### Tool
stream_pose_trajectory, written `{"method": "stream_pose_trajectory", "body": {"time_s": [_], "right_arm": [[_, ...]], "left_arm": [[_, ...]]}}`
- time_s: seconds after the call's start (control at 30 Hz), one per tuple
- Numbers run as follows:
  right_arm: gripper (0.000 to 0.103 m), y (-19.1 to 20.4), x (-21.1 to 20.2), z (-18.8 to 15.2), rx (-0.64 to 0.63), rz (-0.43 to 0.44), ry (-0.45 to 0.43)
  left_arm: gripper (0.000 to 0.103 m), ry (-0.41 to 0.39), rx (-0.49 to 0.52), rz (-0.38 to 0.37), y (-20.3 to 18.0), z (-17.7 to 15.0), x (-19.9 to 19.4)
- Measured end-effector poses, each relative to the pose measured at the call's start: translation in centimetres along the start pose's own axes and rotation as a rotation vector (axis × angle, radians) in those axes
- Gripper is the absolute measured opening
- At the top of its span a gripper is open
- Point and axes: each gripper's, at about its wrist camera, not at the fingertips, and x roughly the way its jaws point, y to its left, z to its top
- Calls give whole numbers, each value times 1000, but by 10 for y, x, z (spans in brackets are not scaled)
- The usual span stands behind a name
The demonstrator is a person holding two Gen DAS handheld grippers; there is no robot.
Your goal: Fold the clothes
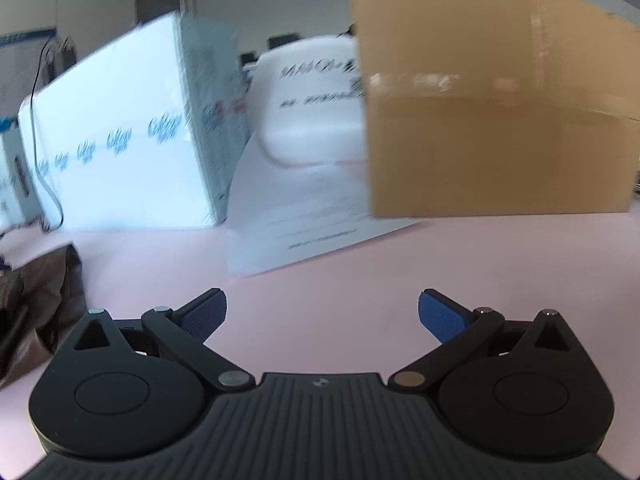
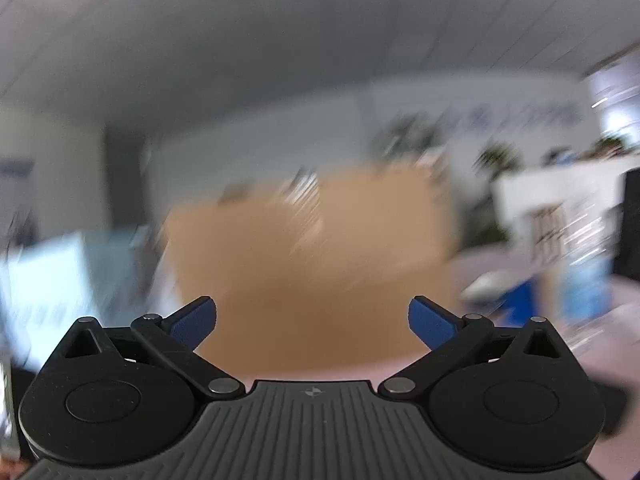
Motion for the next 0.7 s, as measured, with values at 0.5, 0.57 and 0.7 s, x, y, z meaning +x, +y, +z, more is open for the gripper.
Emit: {"method": "stream_pose_trajectory", "body": {"time_s": [0.5,0.57,0.7], "right_arm": [[103,39,158,-63,-50,-217,468],[103,37,164,-65,-49,-214,492],[103,38,172,-66,-62,-214,491]], "left_arm": [[103,179,-101,53,8,7,70],[103,177,-113,65,5,10,78],[103,182,-124,112,-3,17,94]]}}
